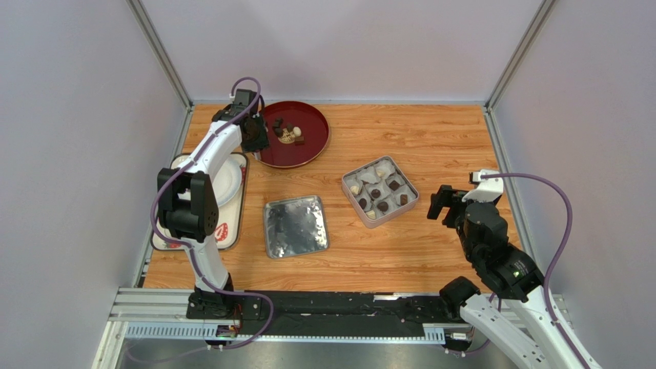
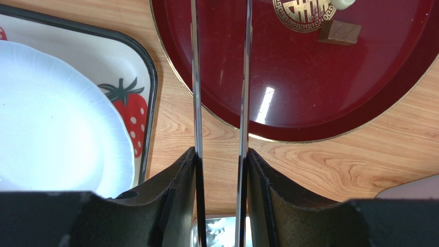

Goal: Pack the chocolate

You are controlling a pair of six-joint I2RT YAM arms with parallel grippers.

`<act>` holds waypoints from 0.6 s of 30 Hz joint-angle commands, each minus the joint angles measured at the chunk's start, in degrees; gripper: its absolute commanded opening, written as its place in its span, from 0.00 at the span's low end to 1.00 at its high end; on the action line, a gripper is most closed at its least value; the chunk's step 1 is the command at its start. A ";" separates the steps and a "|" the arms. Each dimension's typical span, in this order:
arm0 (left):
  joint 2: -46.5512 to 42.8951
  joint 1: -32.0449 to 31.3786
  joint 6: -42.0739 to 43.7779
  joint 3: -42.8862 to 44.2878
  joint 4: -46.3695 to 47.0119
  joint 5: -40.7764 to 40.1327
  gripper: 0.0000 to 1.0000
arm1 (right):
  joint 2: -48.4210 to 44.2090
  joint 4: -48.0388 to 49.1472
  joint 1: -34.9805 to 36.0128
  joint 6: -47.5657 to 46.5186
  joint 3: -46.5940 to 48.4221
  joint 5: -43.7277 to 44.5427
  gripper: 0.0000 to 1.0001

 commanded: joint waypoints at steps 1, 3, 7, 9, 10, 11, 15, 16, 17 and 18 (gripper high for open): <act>0.27 1.08 1.69 2.91 -0.02 0.72 0.47 | -0.44 2.39 0.05 -0.80 0.13 0.01 0.86; 0.62 1.17 2.48 3.35 -0.47 1.07 0.47 | -0.44 2.30 0.14 -0.80 0.13 0.09 0.86; 0.97 1.34 3.45 3.79 -1.52 0.63 0.47 | -0.36 2.22 0.05 -0.80 0.13 0.01 0.86; 0.97 1.60 4.15 3.70 -1.61 0.80 0.47 | -0.36 2.30 0.05 -0.80 0.13 0.09 0.86; 1.23 1.78 4.50 3.70 -1.61 0.81 0.47 | -0.18 2.30 0.05 -0.80 0.13 0.01 0.86; 1.58 1.87 4.59 4.23 -1.87 0.81 0.47 | -0.27 2.30 0.05 -0.80 0.13 0.01 0.86; 1.85 2.22 5.56 4.94 -3.37 0.46 0.47 | -0.18 2.30 0.05 -0.81 0.04 -0.08 0.86; 1.85 2.31 5.73 4.85 -3.37 0.54 0.47 | -0.18 2.30 0.05 -0.80 0.21 0.09 0.85; 2.02 2.40 5.82 4.93 -3.80 0.63 0.47 | -0.18 2.39 0.05 -0.80 0.13 0.09 0.86; 2.29 2.40 5.74 5.02 -4.24 0.63 0.47 | -0.18 2.30 -0.04 -0.80 0.13 0.01 0.85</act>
